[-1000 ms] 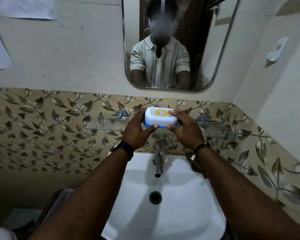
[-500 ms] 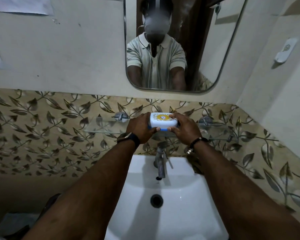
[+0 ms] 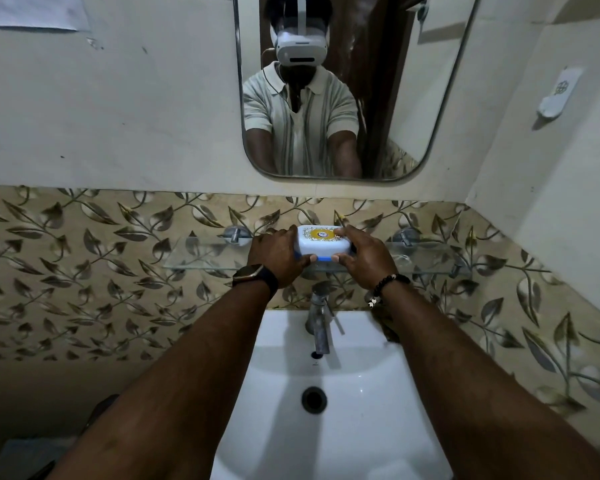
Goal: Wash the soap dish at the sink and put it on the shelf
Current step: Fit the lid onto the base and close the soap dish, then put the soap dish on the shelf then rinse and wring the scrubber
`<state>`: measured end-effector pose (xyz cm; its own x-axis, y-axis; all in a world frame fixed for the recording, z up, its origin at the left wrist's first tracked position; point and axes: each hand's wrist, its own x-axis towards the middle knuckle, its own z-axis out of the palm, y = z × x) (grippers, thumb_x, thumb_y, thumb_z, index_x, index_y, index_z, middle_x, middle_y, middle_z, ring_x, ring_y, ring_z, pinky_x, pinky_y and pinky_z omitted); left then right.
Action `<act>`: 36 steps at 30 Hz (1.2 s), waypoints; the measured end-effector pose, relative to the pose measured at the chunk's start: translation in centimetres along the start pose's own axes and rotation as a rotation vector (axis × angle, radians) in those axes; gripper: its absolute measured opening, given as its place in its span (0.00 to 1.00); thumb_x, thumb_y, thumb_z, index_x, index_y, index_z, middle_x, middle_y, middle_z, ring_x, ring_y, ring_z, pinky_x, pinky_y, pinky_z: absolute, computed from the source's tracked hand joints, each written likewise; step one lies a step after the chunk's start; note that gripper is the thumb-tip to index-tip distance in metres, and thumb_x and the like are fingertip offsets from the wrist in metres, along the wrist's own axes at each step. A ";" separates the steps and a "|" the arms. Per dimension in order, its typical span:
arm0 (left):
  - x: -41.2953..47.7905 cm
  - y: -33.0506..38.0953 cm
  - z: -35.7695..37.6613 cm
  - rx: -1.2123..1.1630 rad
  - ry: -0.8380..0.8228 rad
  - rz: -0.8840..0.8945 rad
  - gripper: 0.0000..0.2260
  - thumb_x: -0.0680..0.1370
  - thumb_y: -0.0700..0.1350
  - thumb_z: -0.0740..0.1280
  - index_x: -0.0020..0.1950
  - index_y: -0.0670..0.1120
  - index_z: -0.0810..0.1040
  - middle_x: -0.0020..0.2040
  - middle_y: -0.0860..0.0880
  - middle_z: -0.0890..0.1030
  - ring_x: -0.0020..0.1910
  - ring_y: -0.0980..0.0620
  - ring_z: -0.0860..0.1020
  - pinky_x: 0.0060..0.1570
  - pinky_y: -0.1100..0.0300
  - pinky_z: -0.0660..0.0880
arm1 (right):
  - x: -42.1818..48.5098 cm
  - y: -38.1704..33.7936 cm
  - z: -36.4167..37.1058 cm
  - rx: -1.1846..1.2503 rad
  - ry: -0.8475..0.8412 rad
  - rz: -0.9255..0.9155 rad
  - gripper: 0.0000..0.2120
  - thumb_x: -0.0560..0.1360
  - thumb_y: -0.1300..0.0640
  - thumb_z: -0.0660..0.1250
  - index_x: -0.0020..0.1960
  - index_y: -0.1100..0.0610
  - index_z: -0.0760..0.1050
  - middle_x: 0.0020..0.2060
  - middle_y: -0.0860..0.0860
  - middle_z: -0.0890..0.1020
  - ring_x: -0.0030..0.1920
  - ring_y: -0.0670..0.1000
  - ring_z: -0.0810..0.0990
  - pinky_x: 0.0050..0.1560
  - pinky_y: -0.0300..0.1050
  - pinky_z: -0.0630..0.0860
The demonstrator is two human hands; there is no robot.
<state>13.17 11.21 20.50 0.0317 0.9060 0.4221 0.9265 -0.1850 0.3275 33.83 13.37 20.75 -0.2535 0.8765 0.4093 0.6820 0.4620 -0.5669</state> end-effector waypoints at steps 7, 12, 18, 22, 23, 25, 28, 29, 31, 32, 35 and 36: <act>-1.6 1.3 0.2 -0.007 0.107 0.064 0.38 0.75 0.64 0.66 0.77 0.43 0.62 0.74 0.43 0.71 0.72 0.42 0.68 0.70 0.47 0.66 | -1.1 0.0 -0.9 -0.052 0.111 -0.066 0.29 0.76 0.57 0.72 0.74 0.54 0.68 0.73 0.53 0.72 0.72 0.54 0.71 0.71 0.51 0.71; -2.9 5.2 0.6 0.015 0.258 0.423 0.31 0.81 0.61 0.55 0.78 0.43 0.63 0.78 0.43 0.65 0.77 0.45 0.62 0.74 0.49 0.60 | -4.1 0.3 -2.6 -0.400 0.272 -0.259 0.25 0.80 0.47 0.59 0.74 0.55 0.67 0.74 0.55 0.70 0.73 0.55 0.69 0.72 0.54 0.67; -3.1 11.2 3.1 0.011 0.245 0.670 0.23 0.84 0.51 0.56 0.77 0.41 0.66 0.77 0.42 0.65 0.78 0.44 0.62 0.74 0.46 0.61 | -8.4 3.6 -6.5 -0.626 0.342 -0.079 0.30 0.81 0.39 0.46 0.76 0.55 0.63 0.75 0.54 0.67 0.76 0.56 0.64 0.72 0.56 0.63; -5.6 15.0 6.3 -0.099 0.144 0.659 0.24 0.84 0.50 0.56 0.77 0.41 0.65 0.78 0.41 0.64 0.78 0.44 0.61 0.75 0.48 0.60 | -11.9 6.6 -7.6 -0.641 0.327 -0.030 0.28 0.81 0.46 0.50 0.77 0.58 0.62 0.75 0.57 0.68 0.76 0.56 0.63 0.73 0.55 0.63; -6.4 15.6 7.2 -0.130 0.123 0.642 0.24 0.84 0.51 0.55 0.77 0.41 0.65 0.78 0.41 0.63 0.78 0.44 0.61 0.76 0.49 0.60 | -12.9 7.3 -7.6 -0.644 0.318 -0.007 0.28 0.80 0.47 0.52 0.77 0.59 0.61 0.75 0.57 0.67 0.76 0.56 0.62 0.74 0.55 0.62; -7.7 16.3 8.8 -0.163 0.085 0.628 0.23 0.84 0.50 0.54 0.77 0.41 0.65 0.78 0.42 0.64 0.77 0.45 0.62 0.75 0.50 0.60 | -14.7 8.7 -7.4 -0.655 0.293 0.034 0.29 0.79 0.48 0.56 0.77 0.59 0.60 0.76 0.57 0.65 0.77 0.56 0.62 0.74 0.54 0.61; -9.3 16.1 11.0 -0.154 0.022 0.673 0.22 0.84 0.49 0.55 0.76 0.41 0.67 0.77 0.42 0.67 0.77 0.44 0.64 0.74 0.50 0.62 | -17.3 10.1 -6.7 -0.670 0.212 0.069 0.30 0.80 0.45 0.54 0.77 0.59 0.60 0.76 0.57 0.65 0.77 0.56 0.61 0.74 0.54 0.62; -9.7 15.9 11.6 -0.144 -0.002 0.690 0.22 0.84 0.49 0.55 0.76 0.41 0.67 0.77 0.42 0.67 0.76 0.44 0.64 0.74 0.48 0.63 | -18.0 10.5 -6.3 -0.678 0.183 0.082 0.31 0.80 0.44 0.52 0.77 0.59 0.60 0.76 0.57 0.65 0.77 0.56 0.61 0.73 0.55 0.63; -10.2 15.6 12.9 -0.126 -0.046 0.694 0.22 0.84 0.50 0.56 0.75 0.41 0.68 0.76 0.42 0.68 0.76 0.43 0.66 0.72 0.46 0.65 | -18.9 11.1 -5.6 -0.689 0.139 0.116 0.31 0.81 0.42 0.46 0.78 0.59 0.60 0.76 0.57 0.66 0.76 0.56 0.62 0.73 0.55 0.65; -10.5 15.3 13.4 -0.115 -0.056 0.687 0.22 0.84 0.50 0.56 0.75 0.42 0.68 0.76 0.42 0.68 0.75 0.43 0.66 0.71 0.46 0.66 | -19.2 11.5 -5.1 -0.695 0.119 0.131 0.32 0.82 0.41 0.44 0.78 0.59 0.60 0.76 0.57 0.66 0.76 0.56 0.62 0.73 0.55 0.64; -10.7 14.4 14.8 -0.069 -0.081 0.648 0.23 0.84 0.52 0.57 0.76 0.44 0.67 0.76 0.43 0.68 0.75 0.43 0.66 0.72 0.48 0.66 | -19.2 12.6 -3.8 -0.703 0.055 0.163 0.33 0.81 0.39 0.47 0.78 0.59 0.60 0.76 0.57 0.65 0.77 0.57 0.62 0.74 0.53 0.62; -10.5 14.0 15.3 -0.049 -0.091 0.638 0.23 0.83 0.53 0.57 0.77 0.45 0.67 0.77 0.43 0.67 0.76 0.43 0.65 0.72 0.48 0.65 | -19.1 13.0 -3.2 -0.697 0.033 0.175 0.34 0.80 0.39 0.49 0.77 0.60 0.61 0.76 0.57 0.66 0.76 0.57 0.63 0.74 0.54 0.62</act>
<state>31.56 4.90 7.72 0.6042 0.6404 0.4741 0.6970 -0.7131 0.0749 49.81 2.19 7.85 -0.0870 0.9201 0.3818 0.9929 0.1113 -0.0421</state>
